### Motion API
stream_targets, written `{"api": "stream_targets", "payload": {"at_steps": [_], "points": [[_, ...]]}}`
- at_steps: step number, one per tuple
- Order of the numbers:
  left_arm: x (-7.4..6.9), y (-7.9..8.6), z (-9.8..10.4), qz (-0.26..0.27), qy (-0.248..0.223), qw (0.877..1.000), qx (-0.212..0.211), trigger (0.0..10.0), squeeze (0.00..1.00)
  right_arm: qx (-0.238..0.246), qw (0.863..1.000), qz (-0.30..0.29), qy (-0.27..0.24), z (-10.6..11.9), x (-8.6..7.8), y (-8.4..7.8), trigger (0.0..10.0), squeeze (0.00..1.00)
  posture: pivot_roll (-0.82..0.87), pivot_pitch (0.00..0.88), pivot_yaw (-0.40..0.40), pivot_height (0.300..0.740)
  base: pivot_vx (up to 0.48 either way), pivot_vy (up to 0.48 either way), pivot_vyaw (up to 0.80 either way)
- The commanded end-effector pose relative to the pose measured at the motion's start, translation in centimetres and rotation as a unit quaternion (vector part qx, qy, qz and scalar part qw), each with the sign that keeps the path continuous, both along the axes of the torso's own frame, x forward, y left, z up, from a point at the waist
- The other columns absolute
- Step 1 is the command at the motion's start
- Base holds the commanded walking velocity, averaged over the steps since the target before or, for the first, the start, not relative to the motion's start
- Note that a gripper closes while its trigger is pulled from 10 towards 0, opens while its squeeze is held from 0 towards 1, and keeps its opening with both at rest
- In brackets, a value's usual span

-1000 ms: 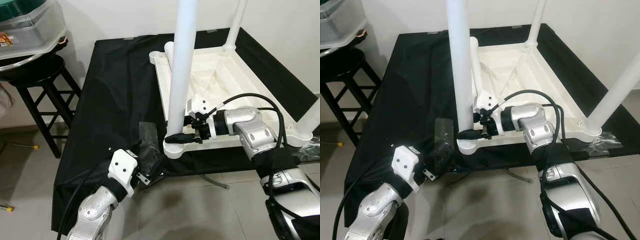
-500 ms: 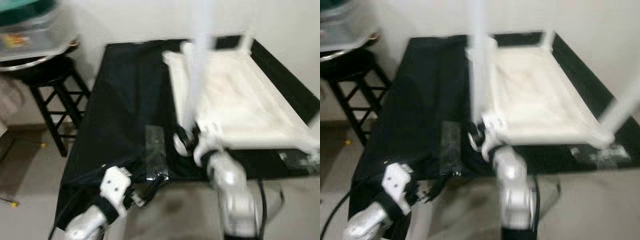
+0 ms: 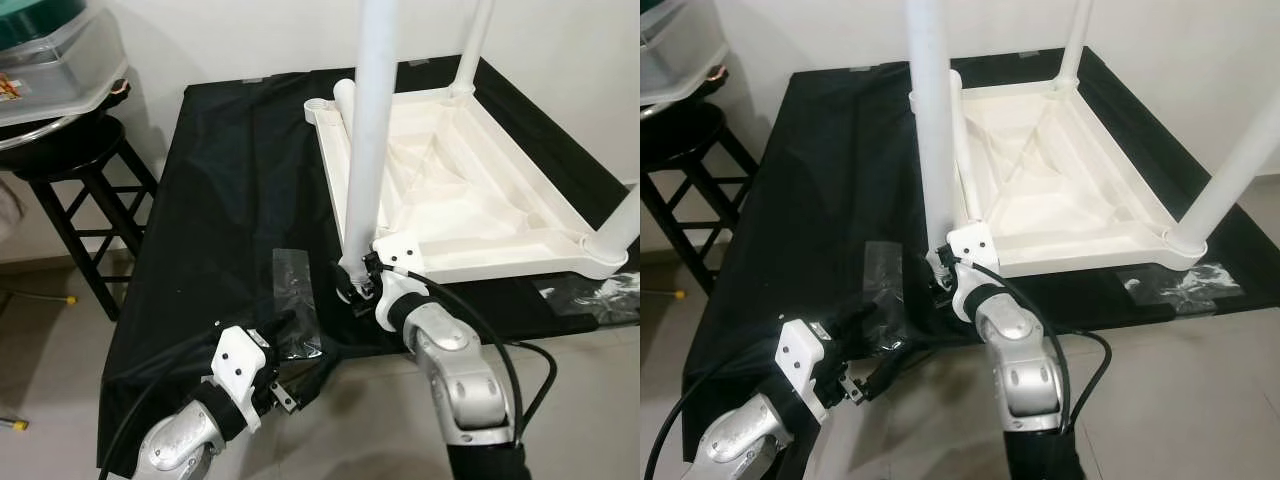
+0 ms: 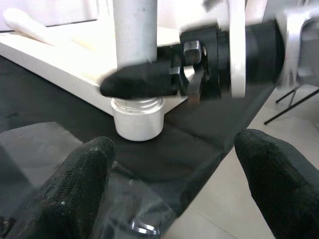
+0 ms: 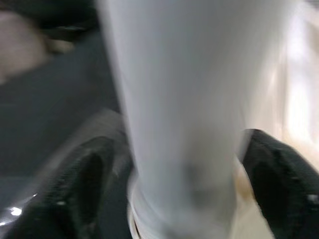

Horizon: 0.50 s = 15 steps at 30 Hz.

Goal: Building children table

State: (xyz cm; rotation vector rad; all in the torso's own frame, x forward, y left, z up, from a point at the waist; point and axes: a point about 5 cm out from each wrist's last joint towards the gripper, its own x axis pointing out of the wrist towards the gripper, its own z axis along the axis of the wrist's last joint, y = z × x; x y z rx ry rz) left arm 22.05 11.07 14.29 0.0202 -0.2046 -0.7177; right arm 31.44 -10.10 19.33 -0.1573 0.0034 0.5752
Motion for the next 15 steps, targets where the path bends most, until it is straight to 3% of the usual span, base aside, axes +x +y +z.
{"api": "stream_targets", "payload": {"at_steps": [1, 2, 8, 15], "points": [[0.0, 0.2, -0.5, -0.006, 0.016, 1.0, 0.0, 10.0, 0.0, 0.004, 0.995, 0.093, -0.034, 1.8, 0.4, 0.3, 10.0, 0.08, 0.01, 0.183, 0.057, 0.74, 0.0, 0.0, 0.0], [0.1, 0.1, -0.4, -0.01, 0.015, 1.0, -0.003, 10.0, 0.0, -0.008, 0.992, 0.12, -0.048, 2.5, 0.8, -0.1, 10.0, 0.0, 0.01, 0.185, 0.057, 0.74, 0.0, 0.0, 0.0], [0.3, 0.2, -0.4, -0.007, 0.013, 1.0, -0.003, 10.0, 0.0, -0.057, 0.974, 0.205, -0.076, 5.4, 3.5, -1.6, 10.0, 0.0, 0.04, 0.189, 0.036, 0.74, 0.0, 0.0, 0.0], [0.1, 0.4, -0.4, 0.009, 0.013, 1.0, -0.009, 10.0, 0.0, -0.072, 0.957, 0.273, -0.061, 6.2, 4.0, -1.8, 10.0, 0.0, 0.04, 0.193, 0.026, 0.74, 0.0, 0.0, 0.0]]}}
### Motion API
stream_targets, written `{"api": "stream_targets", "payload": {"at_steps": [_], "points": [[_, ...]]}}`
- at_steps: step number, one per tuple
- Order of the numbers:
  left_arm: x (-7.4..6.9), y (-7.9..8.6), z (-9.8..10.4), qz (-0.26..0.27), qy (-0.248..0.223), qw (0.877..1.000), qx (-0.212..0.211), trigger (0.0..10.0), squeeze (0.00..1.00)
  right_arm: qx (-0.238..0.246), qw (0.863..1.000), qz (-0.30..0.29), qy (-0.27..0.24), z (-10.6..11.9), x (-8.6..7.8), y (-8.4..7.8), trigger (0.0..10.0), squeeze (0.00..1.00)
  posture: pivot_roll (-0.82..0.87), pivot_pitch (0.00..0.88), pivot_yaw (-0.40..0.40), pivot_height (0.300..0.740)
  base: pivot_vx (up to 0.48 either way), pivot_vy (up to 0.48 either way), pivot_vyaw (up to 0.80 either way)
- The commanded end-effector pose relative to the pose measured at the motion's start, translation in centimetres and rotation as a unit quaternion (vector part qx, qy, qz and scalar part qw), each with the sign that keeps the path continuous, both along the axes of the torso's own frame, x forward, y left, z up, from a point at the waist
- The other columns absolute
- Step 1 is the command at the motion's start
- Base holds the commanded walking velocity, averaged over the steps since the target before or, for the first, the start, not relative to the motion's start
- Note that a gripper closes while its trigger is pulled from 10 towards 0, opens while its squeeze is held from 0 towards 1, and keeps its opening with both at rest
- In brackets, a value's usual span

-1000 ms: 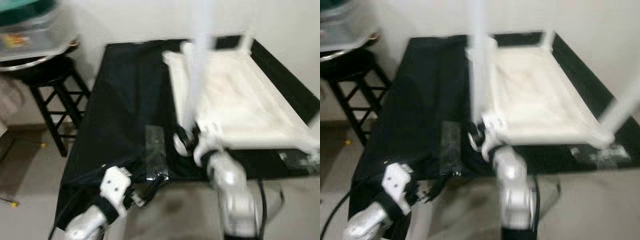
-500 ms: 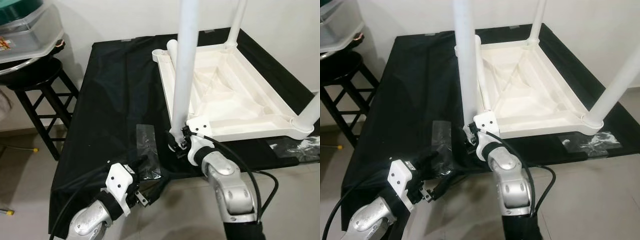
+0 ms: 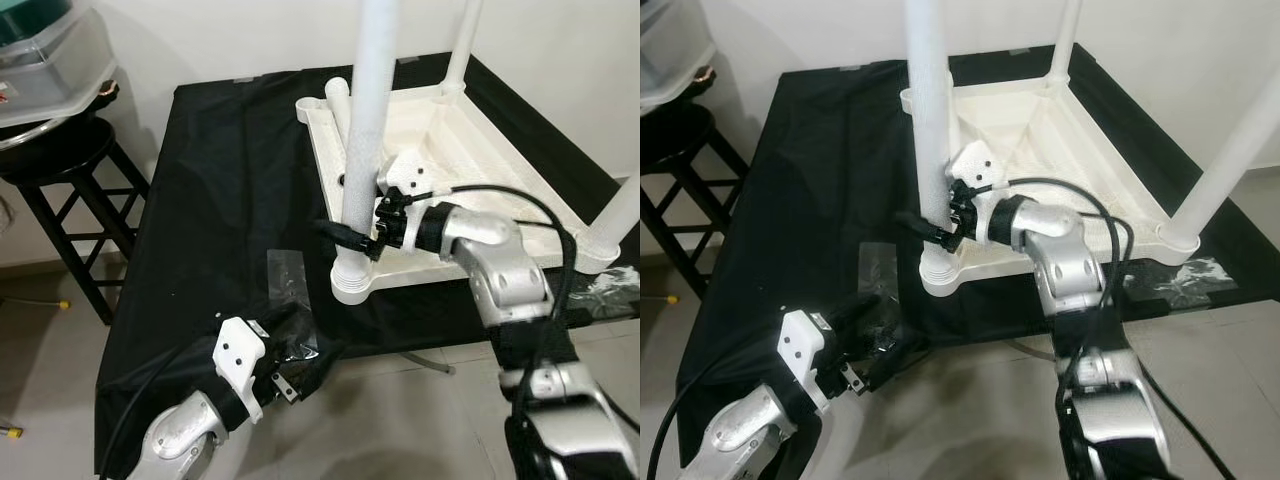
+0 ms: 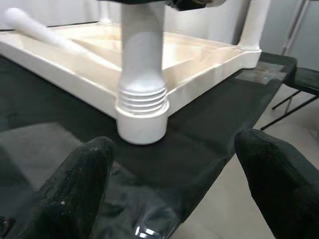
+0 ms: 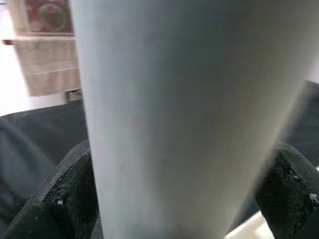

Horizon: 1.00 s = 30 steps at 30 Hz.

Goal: Building children table

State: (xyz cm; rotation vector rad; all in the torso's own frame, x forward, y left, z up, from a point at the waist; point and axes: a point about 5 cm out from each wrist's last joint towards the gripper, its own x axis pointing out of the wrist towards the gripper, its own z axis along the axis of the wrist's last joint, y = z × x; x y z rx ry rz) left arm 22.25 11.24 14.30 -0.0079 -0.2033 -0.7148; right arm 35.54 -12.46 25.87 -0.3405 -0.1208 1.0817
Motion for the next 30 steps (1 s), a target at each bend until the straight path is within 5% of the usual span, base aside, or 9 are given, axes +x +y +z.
{"api": "stream_targets", "payload": {"at_steps": [1, 2, 3, 14, 21, 24, 25, 26, 30], "points": [[-0.1, 0.3, -0.4, 0.01, 0.007, 1.0, 0.003, 10.0, 0.0, -0.005, 1.0, 0.027, 0.003, -0.2, -0.1, 0.5, 10.0, 0.0, 0.04, 0.193, 0.026, 0.74, 0.0, 0.0, 0.0], [-0.1, 0.2, -0.4, 0.012, 0.005, 1.0, 0.001, 10.0, 0.0, 0.002, 0.999, 0.042, 0.02, 0.0, 0.4, 0.3, 9.1, 0.0, 0.05, 0.197, 0.009, 0.74, 0.0, 0.0, 0.0], [-0.1, 0.2, -0.3, 0.014, 0.004, 1.0, 0.0, 10.0, 0.0, 0.007, 0.998, 0.06, 0.033, 0.2, 0.7, 0.1, 0.0, 0.0, 0.06, 0.202, 0.006, 0.74, 0.0, 0.0, 0.0], [-0.5, -0.1, -0.1, 0.011, 0.005, 1.0, -0.006, 10.0, 0.0, 0.009, 0.994, 0.079, 0.075, -1.3, 1.5, -0.7, 0.0, 0.0, 0.05, 0.223, 0.013, 0.74, 0.0, 0.0, 0.0], [-0.5, 0.0, 0.0, 0.007, 0.007, 1.0, -0.008, 10.0, 0.0, 0.019, 0.993, -0.088, 0.072, -3.8, 1.5, -1.7, 0.0, 0.0, 0.03, 0.242, 0.006, 0.74, 0.0, 0.0, 0.0], [-0.4, 0.3, 0.0, 0.007, 0.007, 1.0, -0.007, 10.0, 0.0, 0.124, 0.884, -0.435, 0.116, -7.6, 0.2, -2.7, 0.0, 0.0, 0.02, 0.244, 0.011, 0.74, 0.0, 0.0, 0.0], [-0.4, 0.3, 0.0, 0.007, 0.007, 1.0, -0.007, 10.0, 0.0, 0.124, 0.884, -0.435, 0.116, -7.6, 0.2, -2.7, 0.0, 0.0, 0.02, 0.244, 0.011, 0.74, 0.0, 0.0, 0.0], [-0.2, 0.4, 0.1, 0.006, 0.007, 1.0, -0.006, 0.0, 0.0, 0.116, 0.879, -0.446, 0.125, -9.0, -1.6, -2.3, 0.0, 0.0, 0.02, 0.255, 0.031, 0.74, 0.0, 0.0, 0.0], [0.4, 0.6, 0.1, 0.005, 0.007, 1.0, -0.004, 0.0, 0.0, 0.092, 0.908, -0.386, 0.134, -10.3, -4.0, 0.5, 0.0, 0.0, -0.01, 0.23, 0.051, 0.74, 0.0, 0.0, 0.0]]}}
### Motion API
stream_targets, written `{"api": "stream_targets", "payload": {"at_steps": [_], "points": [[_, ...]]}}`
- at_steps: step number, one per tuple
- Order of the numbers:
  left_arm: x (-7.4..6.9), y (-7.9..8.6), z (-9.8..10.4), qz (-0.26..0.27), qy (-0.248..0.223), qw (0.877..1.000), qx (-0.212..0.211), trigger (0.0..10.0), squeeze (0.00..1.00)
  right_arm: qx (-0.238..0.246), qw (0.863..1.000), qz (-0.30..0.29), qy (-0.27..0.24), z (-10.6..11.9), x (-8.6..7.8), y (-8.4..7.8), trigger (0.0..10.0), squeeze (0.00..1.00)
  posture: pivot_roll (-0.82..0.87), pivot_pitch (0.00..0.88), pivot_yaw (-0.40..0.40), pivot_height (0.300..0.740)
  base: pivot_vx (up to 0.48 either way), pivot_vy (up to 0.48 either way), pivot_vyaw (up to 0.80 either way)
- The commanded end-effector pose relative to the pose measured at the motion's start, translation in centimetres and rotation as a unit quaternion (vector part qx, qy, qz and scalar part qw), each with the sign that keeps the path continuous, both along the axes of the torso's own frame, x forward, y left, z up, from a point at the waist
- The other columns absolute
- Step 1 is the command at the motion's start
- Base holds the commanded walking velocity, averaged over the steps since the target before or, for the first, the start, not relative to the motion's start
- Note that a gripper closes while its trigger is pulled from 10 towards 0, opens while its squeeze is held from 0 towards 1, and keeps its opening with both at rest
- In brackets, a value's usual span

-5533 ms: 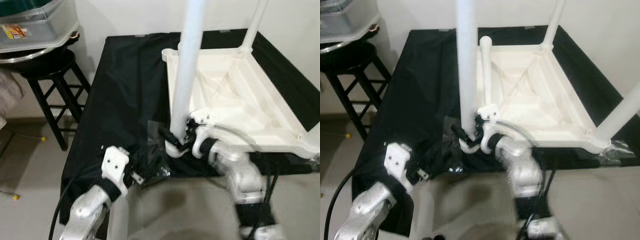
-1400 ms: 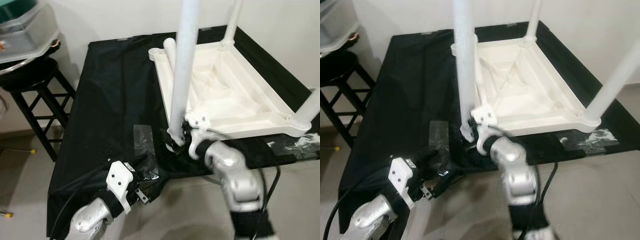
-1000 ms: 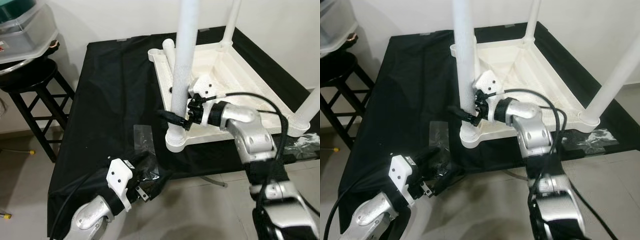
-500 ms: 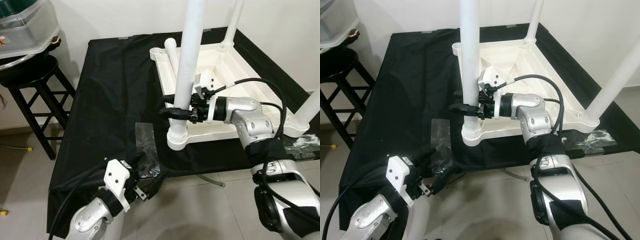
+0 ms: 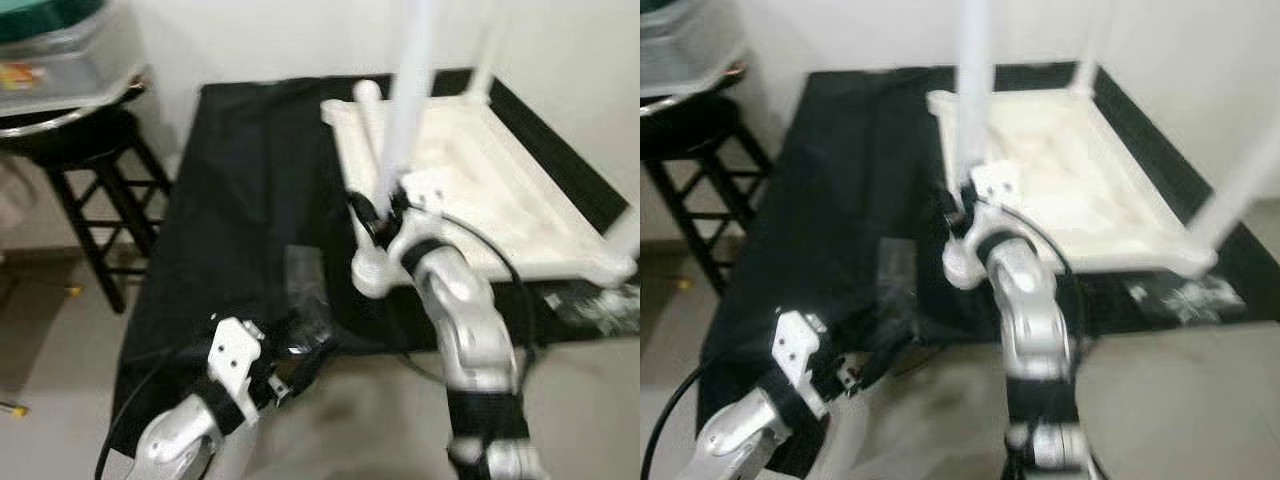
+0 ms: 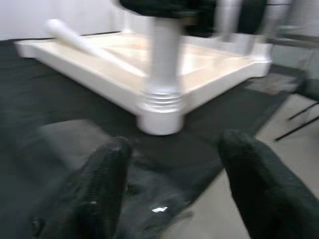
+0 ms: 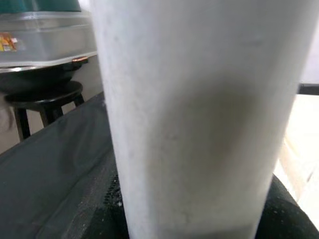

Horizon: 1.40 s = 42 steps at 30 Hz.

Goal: Building children table

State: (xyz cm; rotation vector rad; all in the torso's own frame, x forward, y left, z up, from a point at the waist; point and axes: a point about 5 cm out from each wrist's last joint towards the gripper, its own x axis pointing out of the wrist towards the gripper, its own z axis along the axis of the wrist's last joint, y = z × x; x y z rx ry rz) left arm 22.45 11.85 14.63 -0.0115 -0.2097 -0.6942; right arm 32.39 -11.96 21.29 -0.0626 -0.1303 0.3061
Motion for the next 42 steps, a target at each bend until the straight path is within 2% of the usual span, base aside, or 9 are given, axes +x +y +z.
{"api": "stream_targets", "payload": {"at_steps": [1, 12, 14, 18, 25, 26, 38, 39, 42], "points": [[0.2, 0.0, -0.2, -0.005, 0.009, 1.0, 0.0, 0.0, 0.0, -0.013, 0.99, 0.001, 0.14, -5.7, -0.9, 0.0, 0.0, 0.0, -0.01, 0.23, 0.051, 0.74, 0.0, 0.0, 0.0], [0.8, 0.4, -0.4, 0.005, 0.008, 1.0, -0.001, 0.0, 0.0, 0.017, 0.987, -0.087, 0.134, -4.6, -1.1, 1.8, 0.0, 0.0, 0.0, 0.19, 0.049, 0.74, 0.0, 0.0, 0.0], [0.9, 0.4, -0.5, 0.007, 0.008, 1.0, -0.001, 0.0, 0.0, 0.03, 0.987, -0.072, 0.138, -4.2, -1.1, 1.9, 10.0, 0.0, -0.01, 0.182, 0.052, 0.74, 0.0, 0.0, 0.0], [1.0, 0.3, -0.6, 0.006, 0.009, 1.0, 0.0, 10.0, 0.0, 0.039, 0.992, -0.021, 0.118, -3.1, -0.4, 1.8, 10.0, 1.0, -0.01, 0.177, 0.05, 0.74, 0.0, 0.0, 0.0], [0.9, 0.1, -0.8, 0.01, 0.009, 1.0, 0.0, 10.0, 0.0, -0.034, 0.965, 0.254, 0.049, 0.5, 0.8, 1.0, 10.0, 1.0, 0.0, 0.165, 0.038, 0.74, 0.0, 0.0, 0.0], [0.9, 0.0, -0.8, 0.01, 0.009, 1.0, -0.001, 10.0, 0.0, -0.063, 0.957, 0.28, 0.041, 0.7, 1.0, 0.6, 10.0, 0.0, 0.0, 0.163, 0.037, 0.74, 0.0, 0.0, 0.0], [0.6, -0.2, -0.9, 0.01, 0.009, 1.0, 0.001, 10.0, 0.0, -0.107, 0.926, 0.358, 0.056, 1.3, 3.9, -0.9, 10.0, 0.0, 0.02, 0.158, 0.033, 0.74, 0.0, 0.0, 0.0], [0.6, -0.2, -1.0, 0.011, 0.01, 1.0, 0.001, 0.0, 0.0, -0.106, 0.924, 0.365, 0.052, 1.8, 4.4, -1.0, 10.0, 0.0, 0.03, 0.162, 0.032, 0.74, 0.0, 0.0, 0.0], [0.4, -0.2, -1.0, 0.012, 0.01, 1.0, -0.001, 0.0, 0.0, -0.098, 0.919, 0.378, 0.045, 2.5, 5.0, -1.0, 4.4, 0.0, 0.03, 0.172, 0.034, 0.74, 0.0, 0.0, 0.0]]}}
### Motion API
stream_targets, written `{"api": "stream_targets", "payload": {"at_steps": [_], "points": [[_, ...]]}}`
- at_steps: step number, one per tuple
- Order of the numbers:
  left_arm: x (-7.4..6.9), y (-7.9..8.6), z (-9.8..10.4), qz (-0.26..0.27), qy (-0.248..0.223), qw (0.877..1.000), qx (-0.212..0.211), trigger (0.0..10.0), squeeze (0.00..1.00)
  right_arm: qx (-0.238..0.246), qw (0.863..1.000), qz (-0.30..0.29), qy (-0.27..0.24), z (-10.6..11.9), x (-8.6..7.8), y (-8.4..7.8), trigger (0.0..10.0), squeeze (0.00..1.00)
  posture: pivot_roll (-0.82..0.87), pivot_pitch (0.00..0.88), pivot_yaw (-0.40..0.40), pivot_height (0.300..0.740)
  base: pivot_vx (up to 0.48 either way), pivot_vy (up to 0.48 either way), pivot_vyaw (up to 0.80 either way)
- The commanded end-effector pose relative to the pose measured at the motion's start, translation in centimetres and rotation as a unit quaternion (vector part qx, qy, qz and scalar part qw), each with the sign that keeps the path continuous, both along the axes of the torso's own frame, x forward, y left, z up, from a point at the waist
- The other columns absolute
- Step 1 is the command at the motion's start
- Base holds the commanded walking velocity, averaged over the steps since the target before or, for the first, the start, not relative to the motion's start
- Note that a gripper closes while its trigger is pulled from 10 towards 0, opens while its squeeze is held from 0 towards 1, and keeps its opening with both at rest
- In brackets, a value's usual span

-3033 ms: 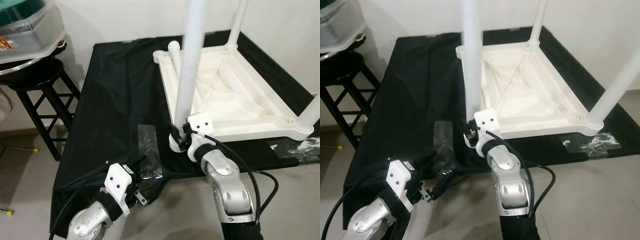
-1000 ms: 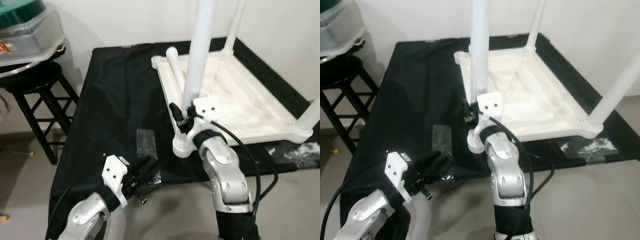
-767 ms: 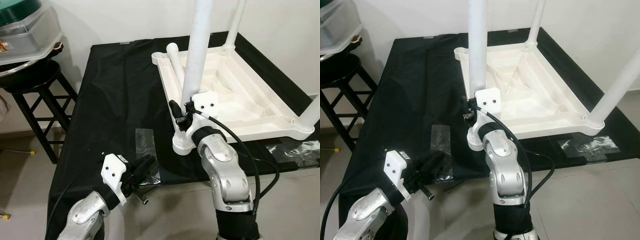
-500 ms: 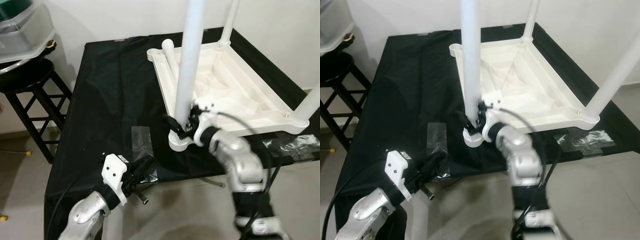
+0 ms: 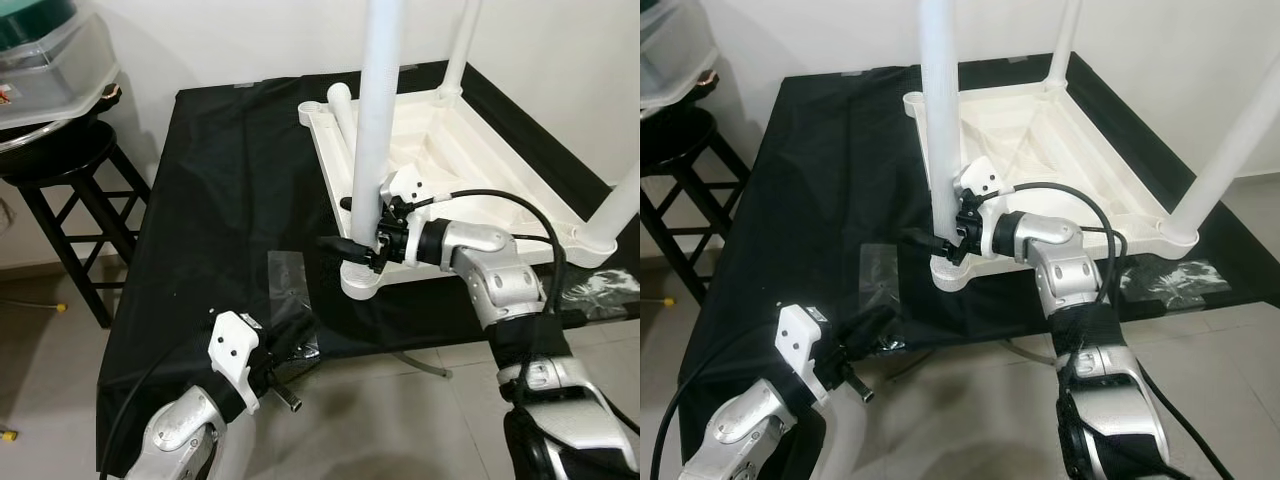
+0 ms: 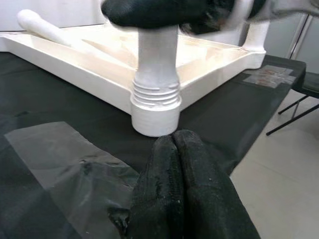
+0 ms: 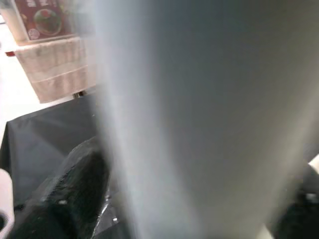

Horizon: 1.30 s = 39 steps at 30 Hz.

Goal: Building children table

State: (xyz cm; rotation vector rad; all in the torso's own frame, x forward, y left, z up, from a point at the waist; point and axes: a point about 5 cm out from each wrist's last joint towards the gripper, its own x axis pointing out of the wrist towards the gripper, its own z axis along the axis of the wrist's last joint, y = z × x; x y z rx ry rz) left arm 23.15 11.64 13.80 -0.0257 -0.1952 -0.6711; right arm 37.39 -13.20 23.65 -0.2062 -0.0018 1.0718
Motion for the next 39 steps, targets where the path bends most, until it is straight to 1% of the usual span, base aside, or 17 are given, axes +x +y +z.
{"api": "stream_targets", "payload": {"at_steps": [1, 2, 3, 6, 12, 13, 14, 15, 22, 23, 24, 25, 26, 27, 30, 34, 39], "points": [[-0.3, 0.0, -0.1, 0.002, 0.001, 1.0, 0.004, 0.0, 0.0, 0.012, 1.0, 0.019, -0.007, 0.4, 0.2, 0.2, 4.4, 0.0, 0.03, 0.172, 0.034, 0.74, 0.0, 0.0, 0.0], [-0.3, 0.0, -0.1, 0.002, 0.001, 1.0, 0.004, 0.0, 0.0, 0.014, 1.0, 0.022, -0.007, 0.4, 0.2, 0.2, 4.4, 0.0, 0.03, 0.172, 0.034, 0.74, 0.0, 0.0, 0.0], [-0.4, 0.0, -0.1, 0.002, 0.001, 1.0, 0.004, 0.0, 0.0, 0.012, 0.999, 0.031, -0.005, 0.3, 0.3, 0.1, 0.0, 0.0, 0.03, 0.175, 0.036, 0.74, 0.0, 0.0, 0.0], [-0.4, 0.0, -0.1, 0.001, 0.001, 1.0, 0.003, 0.0, 0.0, 0.01, 0.998, 0.057, 0.004, 0.2, 0.1, -0.4, 0.0, 0.0, 0.03, 0.18, 0.04, 0.74, 0.0, 0.0, 0.0], [-0.4, 0.1, 0.0, 0.0, 0.001, 1.0, 0.002, 0.0, 0.0, 0.004, 0.999, 0.033, 0.009, -0.5, 0.3, -1.5, 0.0, 0.0, 0.02, 0.187, 0.04, 0.74, 0.0, 0.0, 0.0], [-0.4, 0.1, 0.1, 0.0, 0.002, 1.0, 0.002, 3.9, 0.0, 0.006, 1.0, 0.016, 0.011, -1.0, 0.3, -1.8, 0.0, 0.0, 0.01, 0.196, 0.043, 0.74, 0.0, 0.0, 0.0], [-0.4, 0.1, 0.1, 0.001, 0.002, 1.0, 0.002, 3.9, 0.0, 0.008, 1.0, 0.006, 0.013, -1.4, 0.3, -2.0, 0.0, 0.0, 0.01, 0.196, 0.043, 0.74, 0.0, 0.0, 0.0], [-0.4, 0.1, 0.2, 0.001, 0.002, 1.0, 0.002, 10.0, 0.0, 0.005, 1.0, -0.012, 0.015, -2.1, 0.1, -2.2, 0.0, 0.0, 0.0, 0.204, 0.044, 0.74, 0.0, 0.0, 0.0], [-0.4, 0.1, 0.3, -0.002, 0.002, 1.0, 0.0, 10.0, 0.0, 0.007, 0.996, -0.09, 0.007, -3.6, -1.2, -2.7, 0.0, 0.0, -0.02, 0.216, 0.045, 0.74, 0.0, 0.0, 0.0], [-0.4, 0.1, 0.3, -0.003, 0.002, 1.0, 0.0, 10.0, 0.0, 0.018, 0.986, -0.166, 0.003, -3.8, -1.1, -2.5, 0.0, 0.0, -0.03, 0.223, 0.036, 0.74, 0.0, 0.0, 0.0], [-0.3, 0.3, 0.3, -0.002, 0.002, 1.0, 0.001, 10.0, 0.0, 0.055, 0.942, -0.33, -0.005, -4.0, -1.3, -2.6, 0.0, 0.0, -0.04, 0.228, 0.039, 0.74, 0.0, 0.0, 0.0], [-0.3, 0.3, 0.3, -0.002, 0.002, 1.0, 0.001, 10.0, 0.0, 0.055, 0.942, -0.33, -0.005, -4.0, -1.3, -2.6, 0.0, 0.0, -0.04, 0.228, 0.039, 0.74, 0.0, 0.0, 0.0], [-0.3, 0.3, 0.4, -0.001, 0.001, 1.0, 0.001, 10.0, 0.0, 0.065, 0.909, -0.412, 0.008, -5.0, -2.5, -2.4, 0.0, 0.0, -0.04, 0.232, 0.043, 0.74, 0.0, 0.0, 0.0], [-0.2, 0.4, 0.5, 0.0, 0.001, 1.0, 0.001, 10.0, 0.0, 0.064, 0.898, -0.435, 0.005, -5.6, -3.9, -1.3, 0.0, 0.0, -0.04, 0.233, 0.048, 0.74, 0.0, 0.0, 0.0], [0.0, 0.5, 0.5, 0.003, 0.0, 1.0, 0.002, 10.0, 0.0, 0.068, 0.899, -0.433, 0.015, -6.5, -4.7, -0.1, 0.0, 0.0, -0.05, 0.223, 0.056, 0.74, 0.0, 0.0, 0.0], [0.3, 0.5, 0.4, 0.006, 0.0, 1.0, 0.004, 10.0, 0.0, 0.074, 0.911, -0.405, 0.031, -7.3, -5.2, 2.8, 0.0, 0.0, -0.04, 0.208, 0.047, 0.74, 0.0, 0.0, 0.0], [0.5, 0.5, 0.4, 0.012, -0.002, 1.0, 0.004, 10.0, 0.0, 0.068, 0.912, -0.404, 0.032, -6.9, -5.1, 3.3, 0.0, 0.0, -0.04, 0.205, 0.042, 0.74, 0.0, 0.0, 0.0]]}}
